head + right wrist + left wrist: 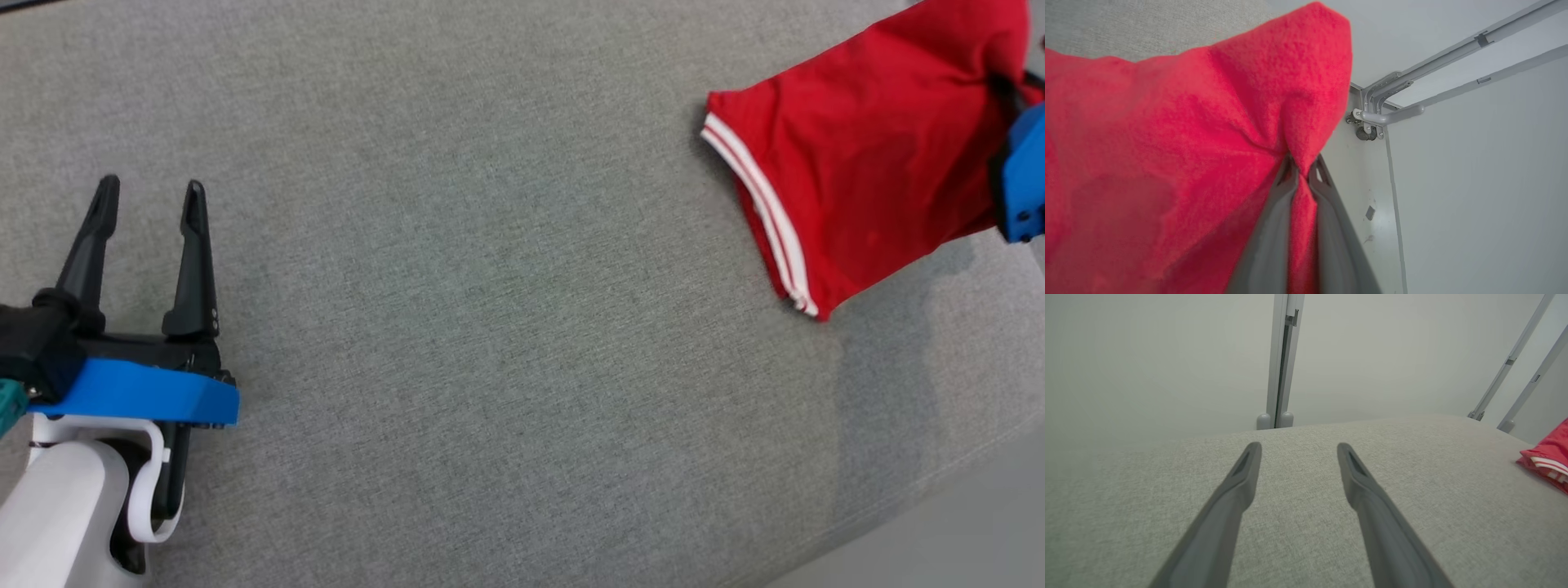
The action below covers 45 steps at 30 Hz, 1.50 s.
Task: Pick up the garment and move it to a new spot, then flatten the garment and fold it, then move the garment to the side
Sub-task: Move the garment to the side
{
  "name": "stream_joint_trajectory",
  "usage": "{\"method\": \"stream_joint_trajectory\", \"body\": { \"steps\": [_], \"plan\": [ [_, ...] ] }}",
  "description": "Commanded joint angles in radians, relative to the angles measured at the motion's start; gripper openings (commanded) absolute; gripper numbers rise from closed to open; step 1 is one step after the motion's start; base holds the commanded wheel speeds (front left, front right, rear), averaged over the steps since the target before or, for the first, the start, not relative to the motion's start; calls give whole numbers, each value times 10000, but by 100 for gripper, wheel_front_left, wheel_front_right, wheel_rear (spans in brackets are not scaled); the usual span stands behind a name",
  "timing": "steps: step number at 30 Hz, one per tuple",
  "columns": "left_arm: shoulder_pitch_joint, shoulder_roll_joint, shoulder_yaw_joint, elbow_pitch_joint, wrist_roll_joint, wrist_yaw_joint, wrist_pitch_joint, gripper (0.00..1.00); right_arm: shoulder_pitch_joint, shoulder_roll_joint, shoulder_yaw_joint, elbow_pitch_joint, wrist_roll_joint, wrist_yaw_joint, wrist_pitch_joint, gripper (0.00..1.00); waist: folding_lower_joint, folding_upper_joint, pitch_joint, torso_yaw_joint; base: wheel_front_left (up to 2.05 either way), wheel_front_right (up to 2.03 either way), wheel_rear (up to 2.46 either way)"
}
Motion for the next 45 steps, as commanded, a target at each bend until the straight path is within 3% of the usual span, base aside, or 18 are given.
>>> {"method": "stream_joint_trajectory", "body": {
  "steps": [1, 7, 8, 9, 17, 24, 29, 35, 45],
  "plan": [
    [-235, 114, 7, -110, 90, 10, 78, 100, -216, 28, -263, 296, -158, -1, -260, 0, -2, 0, 161, 32, 0, 0, 0],
    [-420, 208, -191, -235, 219, -37, 321, 100, -437, 232, -1039, 1478, -710, -1, -1167, 0, -2, 0, 291, 149, 0, 0, 0],
    [-424, 202, -214, -239, 213, -43, 345, 100, -465, 248, -1143, 1652, -758, -1, -1325, 41, -2, 0, 281, 189, 0, 0, 0],
    [-452, 189, -226, -222, 210, -43, 353, 100, -505, 264, -1219, 1819, -837, -1, -1480, 100, -2, 0, 255, 240, 0, 0, 0],
    [-1, -240, -225, 202, -36, 69, -212, 100, -308, 649, -1916, 2561, -1443, -1, -2818, 100, -2, 0, -616, 726, 0, 0, 0],
    [1124, -925, -125, 1046, -504, 65, -717, 100, 1132, 1953, -2941, 2059, -818, 1, -4341, 100, -2, 0, -2432, 1282, 0, 0, 0],
    [1878, -1276, -13, 1426, -706, 6, -842, 100, 3036, 2950, -2928, 437, -294, 1, -4628, 100, -2, 0, -3384, 1826, 0, 0, 0],
    [2430, -1605, 195, 1751, -703, -68, -894, 100, 5132, 3651, -3248, -1534, 78, 1, -4478, 100, -2, 0, -4101, 2452, 0, 0, 0],
    [3147, -1850, 443, 1822, -483, -199, -907, 100, 7725, 4750, -4163, -4135, -745, 1, -3709, 100, -2, 0, -4742, 3072, 0, 0, 0]
  ]
}}
